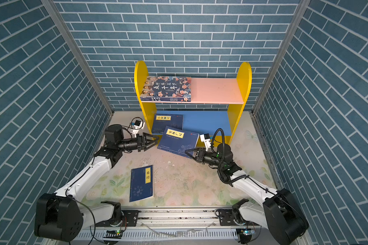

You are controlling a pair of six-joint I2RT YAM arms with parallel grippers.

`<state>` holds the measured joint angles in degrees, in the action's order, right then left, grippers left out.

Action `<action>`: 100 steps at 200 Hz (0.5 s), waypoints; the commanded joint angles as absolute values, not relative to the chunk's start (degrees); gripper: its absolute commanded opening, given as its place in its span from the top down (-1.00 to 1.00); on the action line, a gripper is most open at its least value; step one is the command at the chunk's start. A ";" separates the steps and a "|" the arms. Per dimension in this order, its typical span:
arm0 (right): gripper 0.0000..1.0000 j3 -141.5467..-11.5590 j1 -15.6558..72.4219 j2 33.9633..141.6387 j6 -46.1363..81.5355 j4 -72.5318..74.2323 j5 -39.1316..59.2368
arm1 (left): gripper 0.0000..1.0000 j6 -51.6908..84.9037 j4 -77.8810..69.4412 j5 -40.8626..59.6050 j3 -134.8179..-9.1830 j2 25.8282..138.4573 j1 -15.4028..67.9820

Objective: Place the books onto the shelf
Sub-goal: 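Push the book onto the blue shelf stack with the right gripper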

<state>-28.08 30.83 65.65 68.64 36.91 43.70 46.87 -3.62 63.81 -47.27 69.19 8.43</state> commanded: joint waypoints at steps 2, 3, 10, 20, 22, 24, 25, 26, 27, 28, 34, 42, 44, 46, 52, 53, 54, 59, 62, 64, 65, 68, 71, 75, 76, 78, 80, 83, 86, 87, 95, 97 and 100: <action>1.00 -33.26 29.06 64.60 62.27 29.18 44.37 | -0.58 36.15 6.82 61.53 -50.84 67.51 6.97; 1.00 -33.46 28.99 64.69 62.03 28.79 44.51 | -0.58 36.05 6.97 61.53 -50.91 67.42 6.91; 1.00 -34.72 28.39 65.28 60.61 26.56 45.15 | -0.58 35.77 7.29 61.69 -51.06 67.07 6.65; 1.00 -36.69 27.77 66.41 59.42 24.77 46.46 | -0.59 35.76 7.17 61.95 -51.24 66.95 6.27; 1.00 -37.08 27.66 66.64 59.35 24.80 46.75 | -0.59 35.77 7.15 61.96 -51.33 66.97 6.18; 1.00 -37.31 27.50 66.87 59.33 24.83 46.98 | -0.59 35.66 7.15 62.01 -51.35 66.97 6.09; 1.00 -37.55 27.42 67.01 59.29 24.85 47.13 | -0.59 35.67 7.09 62.03 -51.34 66.93 6.08; 1.00 -37.67 27.42 67.17 59.31 24.95 47.30 | -0.59 35.68 7.10 62.04 -51.38 66.91 6.03; 1.00 -37.82 27.29 67.29 59.32 25.04 47.47 | -0.60 35.64 7.11 62.05 -51.40 66.85 6.00; 1.00 -37.94 27.22 67.39 59.32 25.09 47.55 | -0.60 35.62 7.12 62.05 -51.41 66.82 5.95; 1.00 -38.94 26.72 68.22 59.17 25.12 48.19 | -0.60 35.43 7.06 62.05 -51.57 66.80 5.66; 1.00 -40.62 25.89 69.43 58.55 24.30 48.72 | -0.60 35.34 7.20 62.05 -51.67 66.87 5.30; 1.00 -41.05 25.74 69.70 58.41 24.03 48.90 | -0.60 35.31 7.20 62.05 -51.70 66.82 5.21; 1.00 -41.40 25.55 70.11 58.26 23.72 49.01 | -0.61 35.33 7.21 62.05 -51.73 66.85 5.08; 1.00 -42.75 25.20 71.32 57.63 22.65 49.19 | -0.61 35.38 7.36 62.09 -51.77 66.86 4.88; 1.00 -43.08 25.17 71.52 57.56 22.58 49.25 | -0.61 35.35 7.37 62.12 -51.77 66.83 4.86; 1.00 -43.29 25.11 71.75 57.34 22.32 49.28 | -0.61 35.34 7.38 62.13 -51.77 66.81 4.85; 1.00 -44.21 24.85 72.77 56.80 21.89 49.74 | -0.61 35.31 7.31 62.13 -51.72 66.72 4.71; 1.00 -44.83 24.79 73.56 56.65 21.95 50.02 | -0.62 35.33 7.30 62.14 -51.69 66.75 4.66; 1.00 -45.18 24.66 73.89 56.68 22.12 50.25 | -0.62 35.24 7.34 62.14 -51.68 66.70 4.66; 1.00 -45.35 24.54 74.17 56.68 22.22 50.35 | -0.62 35.24 7.36 62.14 -51.68 66.66 4.66; 1.00 -45.76 24.48 74.97 56.72 22.64 50.62 | -0.62 35.20 7.41 62.14 -51.60 66.65 4.66; 1.00 -46.15 24.27 75.70 56.84 23.06 50.84 | -0.63 35.12 7.41 62.14 -51.55 66.67 4.66; 1.00 -46.77 24.18 76.66 57.09 23.67 51.15 | -0.63 35.01 7.48 62.09 -51.55 66.61 4.58; 1.00 -46.94 24.13 76.92 57.15 23.79 51.19 | -0.63 34.99 7.48 62.07 -51.53 66.61 4.57; 1.00 -47.22 24.09 77.43 57.20 24.01 51.34 | -0.63 34.98 7.47 62.06 -51.47 66.60 4.57; 1.00 -47.47 24.02 77.92 57.26 24.24 51.42 | -0.63 34.94 7.58 62.05 -51.47 66.59 4.57; 1.00 -48.00 23.89 78.60 57.30 24.52 51.57 | -0.63 34.90 7.57 61.97 -51.42 66.55 4.59; 1.00 -48.50 23.83 79.34 57.34 24.78 51.92 | -0.63 34.85 7.62 61.96 -51.42 66.51 4.57; 1.00 -48.64 23.78 79.61 57.36 24.92 51.97 | -0.63 34.83 7.59 62.01 -51.42 66.57 4.57; 1.00 -49.77 23.64 81.47 57.72 25.98 52.49 | -0.64 34.79 7.59 62.05 -51.41 66.51 4.55; 1.00 -50.04 23.64 81.96 57.85 26.29 52.59 | -0.64 34.80 7.59 62.05 -51.39 66.48 4.52; 1.00 -50.30 23.64 82.64 57.95 26.73 52.73 | -0.64 34.72 7.56 62.09 -51.38 66.45 4.49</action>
